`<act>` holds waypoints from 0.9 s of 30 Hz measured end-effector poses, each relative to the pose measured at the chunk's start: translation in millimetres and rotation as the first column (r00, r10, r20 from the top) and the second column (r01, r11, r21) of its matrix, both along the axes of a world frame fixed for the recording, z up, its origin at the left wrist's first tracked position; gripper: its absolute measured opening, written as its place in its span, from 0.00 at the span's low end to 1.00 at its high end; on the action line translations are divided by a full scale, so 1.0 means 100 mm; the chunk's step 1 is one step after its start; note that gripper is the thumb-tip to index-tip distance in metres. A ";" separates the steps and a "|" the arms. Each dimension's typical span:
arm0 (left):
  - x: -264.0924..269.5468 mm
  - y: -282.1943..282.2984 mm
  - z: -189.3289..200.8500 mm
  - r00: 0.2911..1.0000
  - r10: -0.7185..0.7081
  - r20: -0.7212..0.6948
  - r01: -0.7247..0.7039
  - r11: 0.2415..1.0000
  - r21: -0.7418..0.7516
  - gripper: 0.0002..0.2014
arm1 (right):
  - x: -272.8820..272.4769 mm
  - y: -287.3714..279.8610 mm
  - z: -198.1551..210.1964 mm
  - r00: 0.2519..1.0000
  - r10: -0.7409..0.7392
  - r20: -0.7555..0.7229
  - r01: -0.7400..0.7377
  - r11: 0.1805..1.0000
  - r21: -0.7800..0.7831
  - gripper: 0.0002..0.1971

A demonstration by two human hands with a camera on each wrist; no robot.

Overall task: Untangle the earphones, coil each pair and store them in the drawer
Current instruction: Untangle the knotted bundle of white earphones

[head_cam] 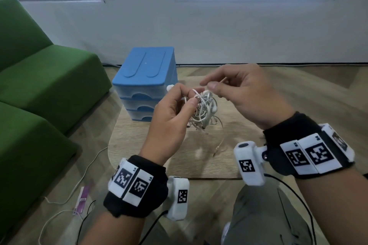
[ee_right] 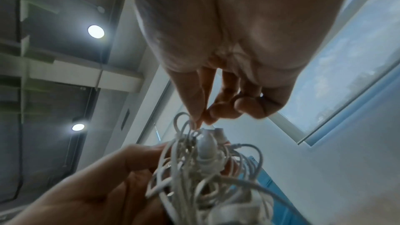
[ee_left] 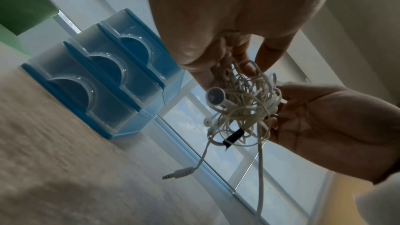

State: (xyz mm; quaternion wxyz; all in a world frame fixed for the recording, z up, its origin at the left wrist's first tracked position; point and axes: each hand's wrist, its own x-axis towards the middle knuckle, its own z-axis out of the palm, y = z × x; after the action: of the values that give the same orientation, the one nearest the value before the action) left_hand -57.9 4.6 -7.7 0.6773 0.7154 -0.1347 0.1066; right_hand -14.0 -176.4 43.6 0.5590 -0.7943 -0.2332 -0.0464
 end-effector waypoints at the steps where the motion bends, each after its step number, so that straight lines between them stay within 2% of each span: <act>1: 0.01 0.00 0.00 1.000 0.005 0.005 -0.005 1.000 0.015 0.06 | 0.02 0.01 0.02 0.999 0.048 -0.022 -0.049 0.998 -0.029 0.06; 5: 0.03 0.00 0.03 1.000 0.025 -0.006 -0.024 0.999 0.036 0.06 | 0.07 0.02 0.05 0.988 0.113 -0.102 -0.120 0.990 -0.071 0.02; 12: 0.12 0.04 0.08 0.996 0.092 -0.009 -0.091 0.993 0.078 0.06 | 0.07 0.05 0.05 0.982 0.114 -0.150 -0.129 0.988 -0.087 0.05; 16: 0.14 0.07 0.13 0.995 0.095 -0.015 -0.094 0.993 0.072 0.05 | 0.04 0.09 -0.01 0.976 0.103 -0.194 -0.104 0.995 0.004 0.07; 19: 0.12 0.07 0.14 0.997 0.074 -0.024 -0.073 0.996 0.059 0.04 | 0.01 0.15 -0.05 0.973 0.085 -0.214 -0.069 0.994 0.081 0.06; 23: 0.06 0.06 0.13 0.996 -0.029 -0.084 0.023 0.997 -0.072 0.07 | 0.02 0.21 -0.06 0.935 0.054 -0.350 0.024 0.976 0.216 0.09; 25: 0.04 0.06 0.11 0.994 -0.074 -0.084 0.070 0.996 -0.045 0.08 | 0.04 0.23 -0.06 0.913 0.009 -0.409 0.094 0.969 0.230 0.05; 27: 0.04 0.06 0.07 0.991 -0.082 -0.103 0.085 0.996 0.028 0.08 | 0.04 0.24 -0.05 0.881 0.008 -0.473 0.138 0.952 0.272 0.06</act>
State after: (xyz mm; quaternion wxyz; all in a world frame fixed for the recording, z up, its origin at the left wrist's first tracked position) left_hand -54.1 10.9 -0.4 0.6756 0.7244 -0.1315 0.0395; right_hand -10.1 -152.8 38.3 0.7100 -0.6959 -0.0544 0.0936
